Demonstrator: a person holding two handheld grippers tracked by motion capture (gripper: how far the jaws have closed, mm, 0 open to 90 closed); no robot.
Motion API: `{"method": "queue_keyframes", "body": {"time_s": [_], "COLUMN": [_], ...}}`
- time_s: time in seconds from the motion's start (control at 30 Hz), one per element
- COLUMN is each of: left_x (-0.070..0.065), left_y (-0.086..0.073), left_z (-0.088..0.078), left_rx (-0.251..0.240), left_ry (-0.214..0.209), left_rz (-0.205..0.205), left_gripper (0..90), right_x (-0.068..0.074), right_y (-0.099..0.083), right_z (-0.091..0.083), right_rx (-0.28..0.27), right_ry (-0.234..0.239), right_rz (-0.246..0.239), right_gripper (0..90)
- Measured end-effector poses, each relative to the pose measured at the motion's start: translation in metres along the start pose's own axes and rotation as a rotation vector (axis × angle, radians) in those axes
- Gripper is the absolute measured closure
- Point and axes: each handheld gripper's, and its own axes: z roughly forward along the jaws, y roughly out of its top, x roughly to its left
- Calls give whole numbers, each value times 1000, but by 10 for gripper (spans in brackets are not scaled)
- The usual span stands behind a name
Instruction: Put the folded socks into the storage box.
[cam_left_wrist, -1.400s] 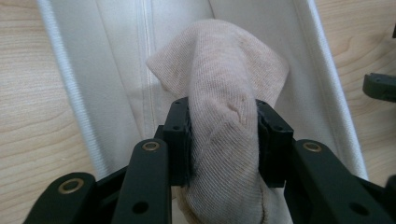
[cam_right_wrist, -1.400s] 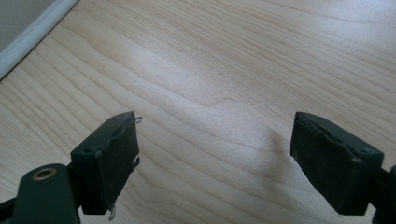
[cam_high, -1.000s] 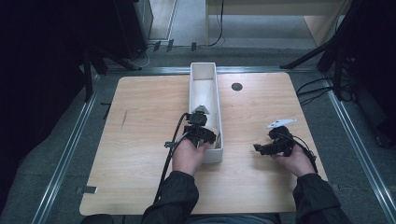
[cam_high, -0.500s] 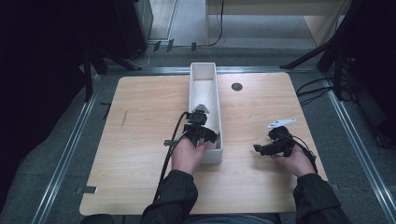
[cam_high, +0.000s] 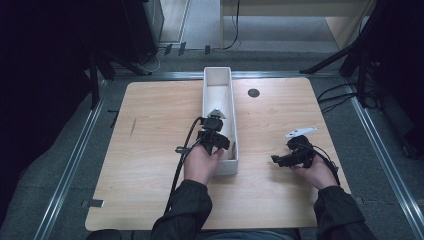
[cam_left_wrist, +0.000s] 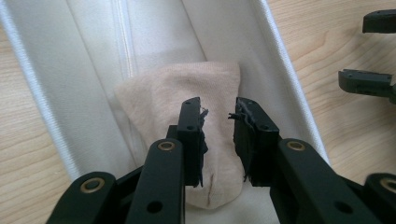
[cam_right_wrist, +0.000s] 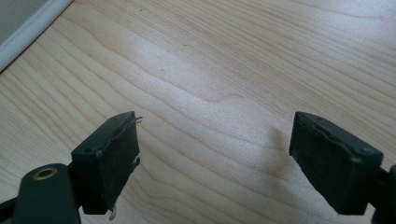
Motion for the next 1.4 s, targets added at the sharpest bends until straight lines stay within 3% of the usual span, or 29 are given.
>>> {"method": "queue_keyframes", "body": {"time_s": [0.17, 0.3, 0.83, 1.1, 1.4], "left_x": [1, 1, 1, 2, 3], "left_y": [2, 4, 2, 3, 3], "left_z": [11, 16, 39, 43, 35], "left_rx": [15, 18, 56, 74, 42], "left_ry": [8, 3, 16, 27, -1], "left_rz": [-6, -9, 3, -9, 14], "left_gripper": [715, 658, 675, 680, 635], "right_x": [0, 0, 1, 1, 1], "right_y": [0, 0, -1, -1, -1], "right_z": [0, 0, 1, 1, 1], "right_rx": [0, 3, 10, 11, 15], "right_ry": [3, 3, 10, 11, 12], "right_rz": [-6, -6, -13, -15, -7], "right_gripper": [158, 158, 158, 159, 159]}}
